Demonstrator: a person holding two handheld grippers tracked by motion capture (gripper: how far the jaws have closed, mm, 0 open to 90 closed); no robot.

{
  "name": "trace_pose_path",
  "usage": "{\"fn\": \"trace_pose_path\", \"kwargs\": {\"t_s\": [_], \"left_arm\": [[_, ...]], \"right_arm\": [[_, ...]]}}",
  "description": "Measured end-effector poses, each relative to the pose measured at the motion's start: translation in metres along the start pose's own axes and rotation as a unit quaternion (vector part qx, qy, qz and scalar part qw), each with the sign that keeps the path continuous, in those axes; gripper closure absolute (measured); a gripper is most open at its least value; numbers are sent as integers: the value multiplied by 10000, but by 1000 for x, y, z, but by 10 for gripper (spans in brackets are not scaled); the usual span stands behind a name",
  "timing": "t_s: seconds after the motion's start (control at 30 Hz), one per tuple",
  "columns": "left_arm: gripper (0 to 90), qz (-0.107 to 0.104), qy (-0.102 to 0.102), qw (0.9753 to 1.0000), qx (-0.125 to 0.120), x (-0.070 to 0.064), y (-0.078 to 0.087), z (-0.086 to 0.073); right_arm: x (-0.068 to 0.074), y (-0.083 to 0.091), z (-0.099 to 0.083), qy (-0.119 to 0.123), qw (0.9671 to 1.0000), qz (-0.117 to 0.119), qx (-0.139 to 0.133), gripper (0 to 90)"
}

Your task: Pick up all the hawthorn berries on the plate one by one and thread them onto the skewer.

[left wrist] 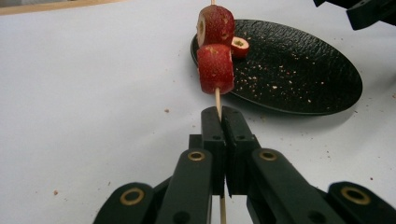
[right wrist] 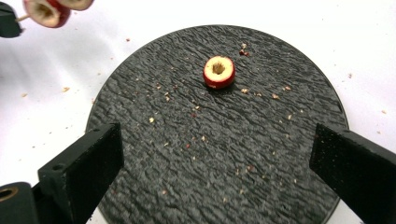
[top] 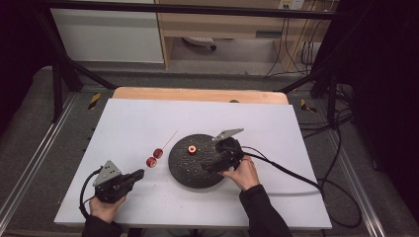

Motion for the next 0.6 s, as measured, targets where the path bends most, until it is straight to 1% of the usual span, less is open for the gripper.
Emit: {"fn": "trace_pose_path", "kwargs": {"t_s": [0.13, 0.23, 0.3, 0.37, 0.5, 0.57, 0.6], "left_arm": [[883, 5, 11, 10000, 14, 1, -1, -1], [882, 19, 17, 10000, 9, 1, 0, -1], [883, 21, 37, 10000, -13, 3, 1, 0], [882, 29, 40, 10000, -12, 3, 1, -1], [882, 42, 51, 10000, 0, 4, 0, -1], [882, 48, 51, 10000, 1, 4, 0, -1], [882, 52, 50, 10000, 6, 5, 0, -1]], "right_arm": [[-1, -9, 11, 84, 9997, -86, 193, 38], [-1, -16, 19, 70, 9995, -121, 283, 39], [-1, -22, 25, 72, 9994, -97, 316, 42], [-1, -27, 29, 15, 9993, -70, 359, 45], [-2, -39, 34, -84, 9986, -98, 513, 62], [-1, -46, 37, -84, 9979, -102, 627, 77], [-1, -46, 37, -84, 9979, -102, 627, 77]]}}
Point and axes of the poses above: each handheld gripper's, and its own axes: y roughly backward along the jaws, z roughly out of its top, x roughly to its left, the point moved 6 cm from there along -y, roughly forward along the jaws, and after that the axes turned 5 degrees about x, right-handed, at the moved point
